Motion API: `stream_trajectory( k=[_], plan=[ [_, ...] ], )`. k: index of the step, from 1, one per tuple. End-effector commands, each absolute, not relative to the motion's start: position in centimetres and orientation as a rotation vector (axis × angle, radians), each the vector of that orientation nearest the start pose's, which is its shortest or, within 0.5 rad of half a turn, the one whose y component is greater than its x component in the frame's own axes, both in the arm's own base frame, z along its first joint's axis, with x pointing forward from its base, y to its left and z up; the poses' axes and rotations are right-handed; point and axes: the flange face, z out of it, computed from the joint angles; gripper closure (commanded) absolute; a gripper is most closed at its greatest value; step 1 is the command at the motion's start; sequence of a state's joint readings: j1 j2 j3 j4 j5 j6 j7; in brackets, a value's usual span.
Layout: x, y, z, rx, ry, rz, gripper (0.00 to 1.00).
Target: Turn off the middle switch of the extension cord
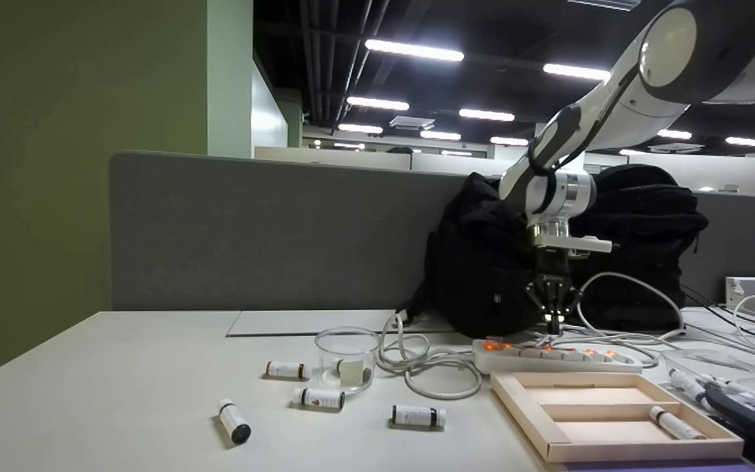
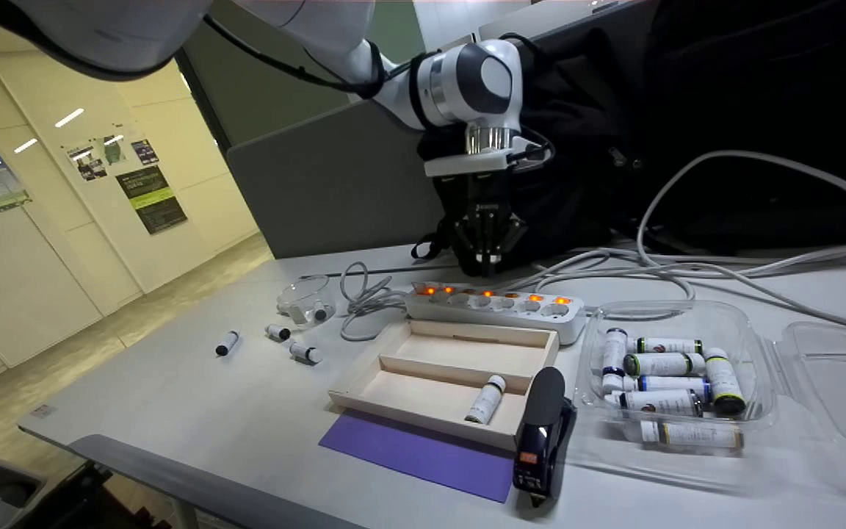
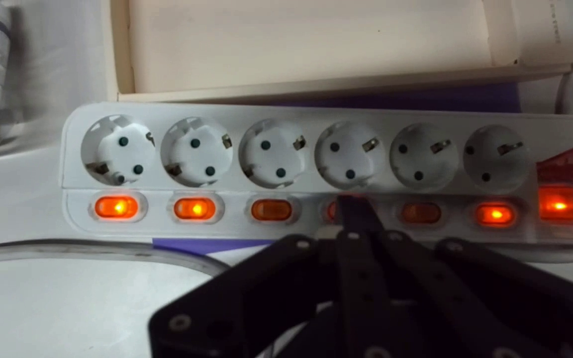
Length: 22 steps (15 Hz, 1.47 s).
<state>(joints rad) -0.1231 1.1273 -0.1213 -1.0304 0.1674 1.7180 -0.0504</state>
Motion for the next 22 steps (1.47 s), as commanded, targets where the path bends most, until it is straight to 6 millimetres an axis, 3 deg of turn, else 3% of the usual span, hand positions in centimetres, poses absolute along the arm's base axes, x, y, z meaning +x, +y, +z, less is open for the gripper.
stream_trajectory(
  k=[1,7,12,22],
  plan=[
    [69.7,-13.0,12.5,-2.961,0.342,0.692,1.00],
    [69.3,-12.8,10.9,-2.943,0.293,0.673,1.00],
    [69.8,-12.6,10.7,-2.971,0.228,0.557,1.00],
    [69.7,-11.6,10.1,-2.986,0.143,0.496,1.00]
  ],
)
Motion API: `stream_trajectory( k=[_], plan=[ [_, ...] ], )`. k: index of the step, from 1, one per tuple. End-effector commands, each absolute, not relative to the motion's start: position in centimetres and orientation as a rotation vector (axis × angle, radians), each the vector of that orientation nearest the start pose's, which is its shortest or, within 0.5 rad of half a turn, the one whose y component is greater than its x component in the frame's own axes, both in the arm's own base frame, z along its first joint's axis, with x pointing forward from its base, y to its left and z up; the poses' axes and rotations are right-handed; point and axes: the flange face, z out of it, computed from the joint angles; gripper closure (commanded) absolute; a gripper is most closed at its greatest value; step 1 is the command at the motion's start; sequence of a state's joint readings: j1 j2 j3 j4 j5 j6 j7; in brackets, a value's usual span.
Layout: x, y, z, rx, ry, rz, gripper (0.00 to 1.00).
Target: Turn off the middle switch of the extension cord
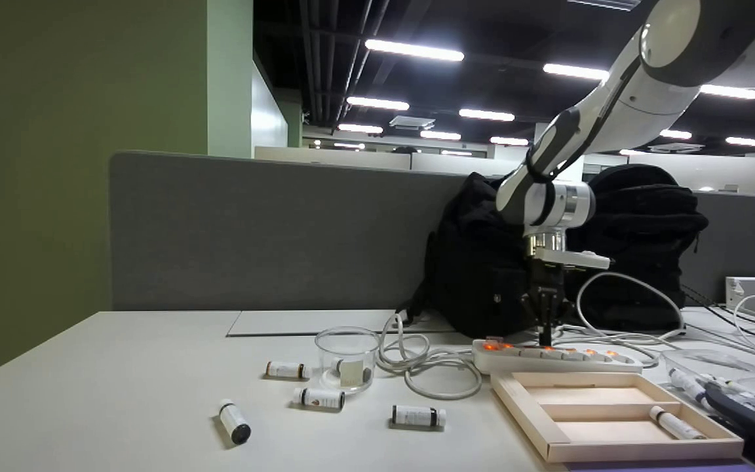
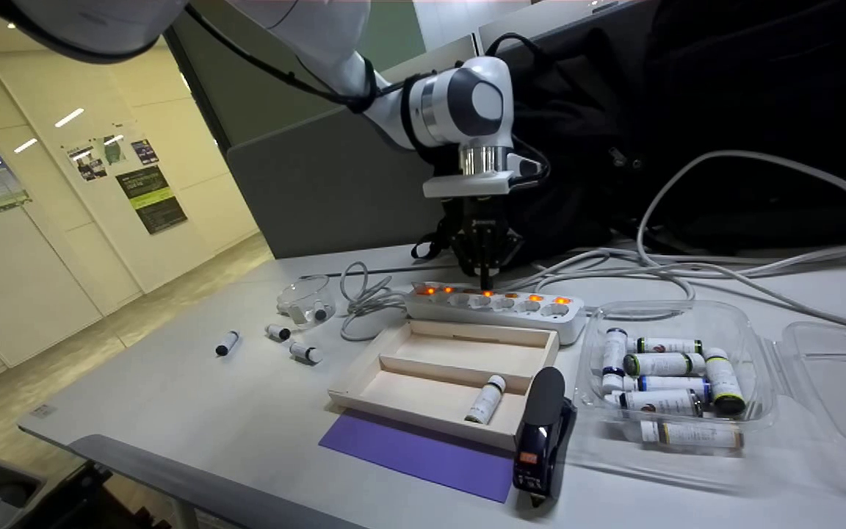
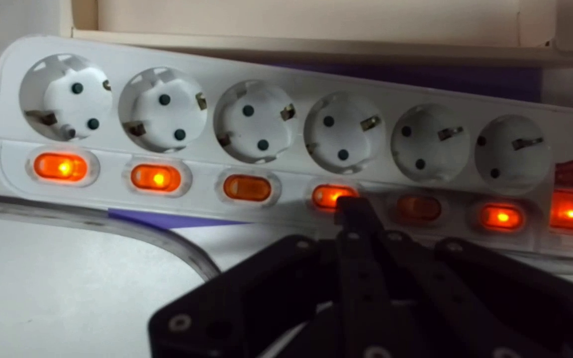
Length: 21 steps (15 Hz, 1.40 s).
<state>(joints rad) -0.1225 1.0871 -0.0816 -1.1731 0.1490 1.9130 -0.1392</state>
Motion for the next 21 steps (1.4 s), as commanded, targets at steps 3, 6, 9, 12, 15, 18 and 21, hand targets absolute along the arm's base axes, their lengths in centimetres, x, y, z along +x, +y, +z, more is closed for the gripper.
stream_trajectory(
  k=[3,6,9,12,15,18,21],
  plan=[
    [69.3,-11.1,9.4,-3.016,0.117,0.519,1.00],
    [68.6,-10.7,8.8,-3.067,0.082,0.546,1.00],
    [68.3,-9.7,8.1,-3.140,0.020,0.569,1.00],
    [68.3,-8.4,7.7,-3.241,0.030,0.582,1.00],
    [68.5,-7.1,7.3,-3.364,0.069,0.567,1.00],
    [68.5,-5.4,6.9,-3.499,0.067,0.556,1.00],
    [68.1,-3.4,6.9,-3.529,0.166,0.533,1.00]
  ],
)
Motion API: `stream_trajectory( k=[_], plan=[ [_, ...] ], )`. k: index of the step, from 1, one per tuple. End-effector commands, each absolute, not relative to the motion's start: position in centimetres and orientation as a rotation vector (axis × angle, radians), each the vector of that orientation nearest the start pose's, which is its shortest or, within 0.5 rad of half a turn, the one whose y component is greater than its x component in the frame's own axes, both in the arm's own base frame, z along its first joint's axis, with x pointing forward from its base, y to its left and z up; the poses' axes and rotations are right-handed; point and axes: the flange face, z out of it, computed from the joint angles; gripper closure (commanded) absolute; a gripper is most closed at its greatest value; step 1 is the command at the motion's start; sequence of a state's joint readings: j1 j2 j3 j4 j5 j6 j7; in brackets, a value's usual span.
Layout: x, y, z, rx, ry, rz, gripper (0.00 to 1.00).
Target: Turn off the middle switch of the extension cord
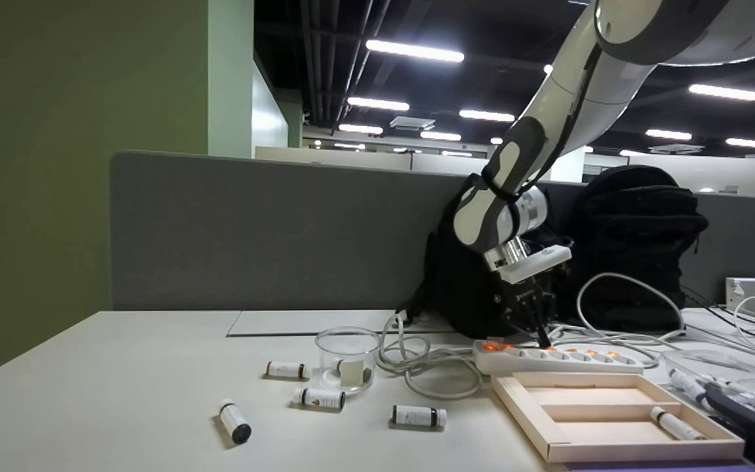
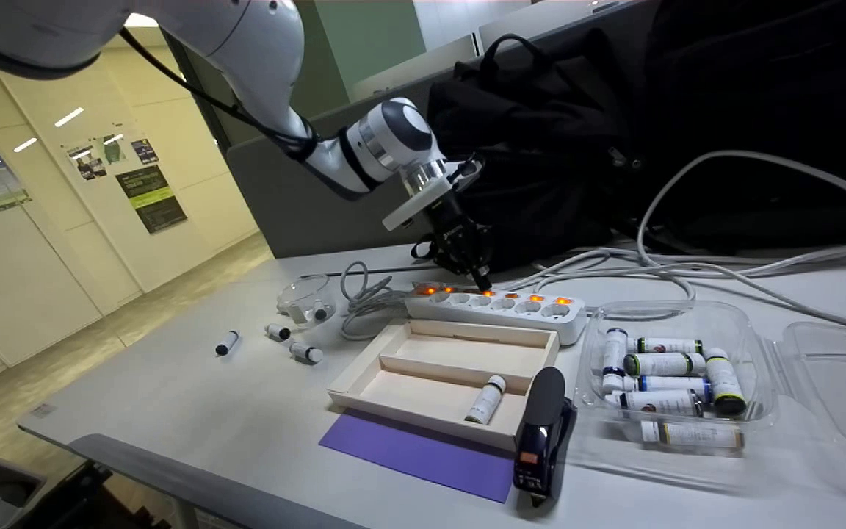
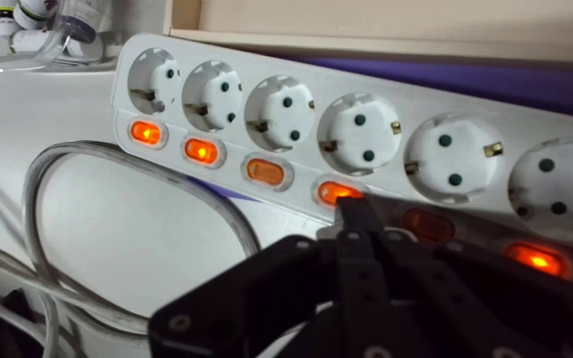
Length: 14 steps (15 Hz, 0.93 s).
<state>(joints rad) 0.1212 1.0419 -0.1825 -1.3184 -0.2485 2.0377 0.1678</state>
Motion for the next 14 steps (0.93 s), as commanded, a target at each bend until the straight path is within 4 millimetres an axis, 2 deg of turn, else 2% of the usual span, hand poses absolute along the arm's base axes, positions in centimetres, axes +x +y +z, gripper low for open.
stream_trajectory(
  k=[1,4,9,14],
  plan=[
    [67.9,-3.1,6.9,-3.511,0.233,0.536,1.00],
    [67.5,-3.3,7.5,-3.448,0.477,0.516,1.00],
    [66.3,-6.9,8.6,-3.283,0.768,0.412,1.00],
    [64.9,-8.8,9.1,-3.059,1.032,0.227,1.00]
  ],
)
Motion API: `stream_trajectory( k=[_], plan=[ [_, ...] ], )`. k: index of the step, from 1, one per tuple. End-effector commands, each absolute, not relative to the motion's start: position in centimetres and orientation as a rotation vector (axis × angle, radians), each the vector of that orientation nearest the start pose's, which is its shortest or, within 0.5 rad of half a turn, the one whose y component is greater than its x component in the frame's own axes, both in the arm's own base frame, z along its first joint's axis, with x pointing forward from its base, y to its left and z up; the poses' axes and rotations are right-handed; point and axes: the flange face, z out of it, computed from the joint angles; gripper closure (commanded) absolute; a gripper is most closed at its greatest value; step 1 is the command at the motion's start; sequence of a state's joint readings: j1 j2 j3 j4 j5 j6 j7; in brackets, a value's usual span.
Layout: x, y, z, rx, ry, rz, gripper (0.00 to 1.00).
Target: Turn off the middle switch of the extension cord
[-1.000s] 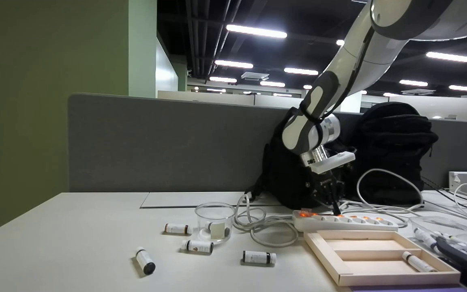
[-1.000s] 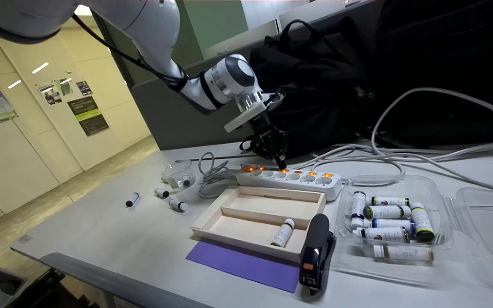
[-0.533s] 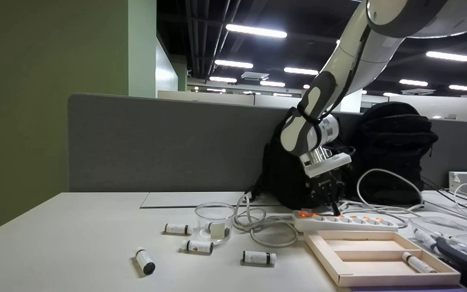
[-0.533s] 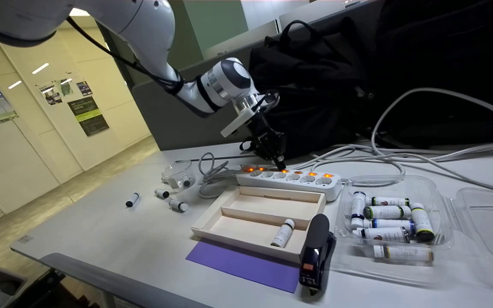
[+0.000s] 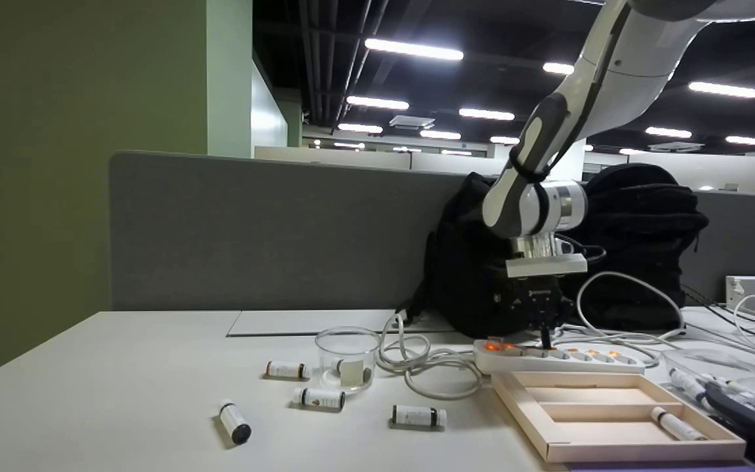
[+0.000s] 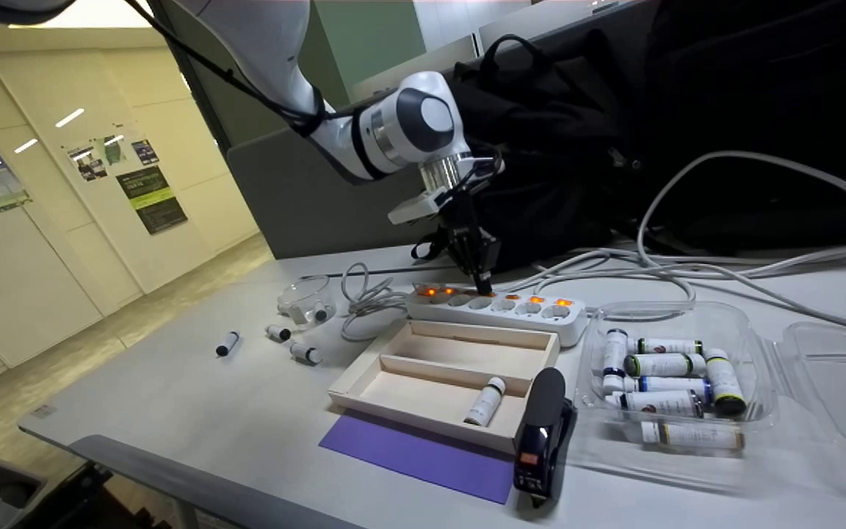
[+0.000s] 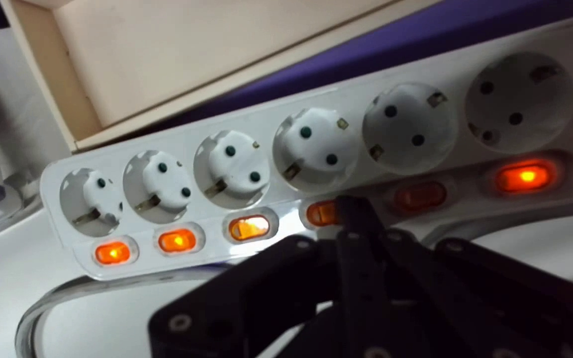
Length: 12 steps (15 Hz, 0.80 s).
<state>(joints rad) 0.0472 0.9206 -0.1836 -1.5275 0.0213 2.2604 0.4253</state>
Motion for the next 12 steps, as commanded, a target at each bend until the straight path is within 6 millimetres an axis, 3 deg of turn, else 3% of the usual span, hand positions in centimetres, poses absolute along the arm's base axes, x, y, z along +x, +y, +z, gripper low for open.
stream_trajectory(
  k=[1,3,6,7,9,10,12],
  plan=[
    [65.2,-9.2,10.2,-3.009,1.075,0.192,1.00],
    [66.0,-9.9,13.2,-2.915,1.157,0.140,1.00],
    [67.3,-10.4,19.5,-2.793,1.271,0.126,1.00],
    [67.7,-10.6,21.8,-2.774,1.290,0.135,0.74],
    [67.6,-10.8,25.7,-2.760,1.294,0.256,0.67],
    [67.9,-10.6,22.2,-2.807,1.240,0.181,0.85],
    [67.7,-10.6,25.8,-2.789,1.239,0.224,0.71]
  ],
)
